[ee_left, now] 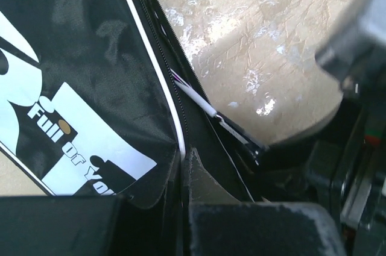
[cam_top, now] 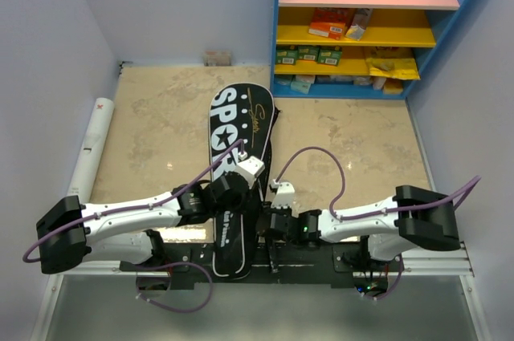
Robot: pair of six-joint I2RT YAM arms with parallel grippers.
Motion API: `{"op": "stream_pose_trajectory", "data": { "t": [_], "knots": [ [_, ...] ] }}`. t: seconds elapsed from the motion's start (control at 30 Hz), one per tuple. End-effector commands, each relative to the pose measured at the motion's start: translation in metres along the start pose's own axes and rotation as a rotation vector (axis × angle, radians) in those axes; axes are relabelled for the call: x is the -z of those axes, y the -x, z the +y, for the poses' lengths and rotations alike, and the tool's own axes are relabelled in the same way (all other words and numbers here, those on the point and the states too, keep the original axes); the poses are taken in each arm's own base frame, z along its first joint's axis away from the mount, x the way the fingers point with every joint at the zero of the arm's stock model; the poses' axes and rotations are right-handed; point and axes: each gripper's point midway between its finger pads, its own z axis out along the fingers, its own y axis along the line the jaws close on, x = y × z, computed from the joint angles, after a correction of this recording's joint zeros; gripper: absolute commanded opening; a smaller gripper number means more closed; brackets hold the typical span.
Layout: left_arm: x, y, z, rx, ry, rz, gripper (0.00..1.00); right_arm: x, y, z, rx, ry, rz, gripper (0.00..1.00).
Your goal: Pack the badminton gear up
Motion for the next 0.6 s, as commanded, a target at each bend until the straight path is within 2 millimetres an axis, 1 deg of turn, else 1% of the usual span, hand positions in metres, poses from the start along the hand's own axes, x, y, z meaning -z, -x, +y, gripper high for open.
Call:
{"op": "stream_pose_trajectory", "data": {
  "t": [0.0,0.03,0.1,0.13,0.17,0.2,0.3,0.4,0.47,0.57],
  "knots": [
    [0.003,0.023,-0.027,0.021,-0.109,-0.084,0.0,-0.002,0.049,0.007,-0.005,0.036,-0.151,0.0],
    [0.003,0.021,-0.027,0.019,-0.111,-0.08,0.0,-0.004,0.061,0.006,-0.019,0.027,-0.173,0.0],
    [0.002,0.022,-0.029,0.019,-0.121,-0.081,0.0,-0.006,0.076,0.01,-0.013,0.031,-0.201,0.0],
    [0.002,0.022,-0.03,0.02,-0.124,-0.081,0.0,-0.01,0.086,0.007,-0.023,0.021,-0.213,0.0],
    [0.002,0.021,-0.031,0.018,-0.129,-0.079,0.0,-0.011,0.091,0.009,-0.016,0.032,-0.216,0.0],
    [0.002,0.021,-0.033,0.019,-0.134,-0.079,0.0,-0.013,0.101,0.013,-0.032,0.041,-0.233,0.0],
    [0.002,0.02,-0.034,0.021,-0.139,-0.079,0.0,-0.015,0.113,0.024,-0.033,0.06,-0.249,0.0],
    [0.002,0.021,-0.034,0.024,-0.138,-0.083,0.0,-0.017,0.113,0.035,-0.024,0.083,-0.235,0.0],
    [0.001,0.02,-0.033,0.025,-0.131,-0.086,0.0,-0.02,0.112,0.039,-0.027,0.093,-0.226,0.0],
    [-0.001,0.019,-0.03,0.023,-0.116,-0.084,0.0,-0.021,0.106,0.042,-0.026,0.116,-0.201,0.17]
  ]
}}
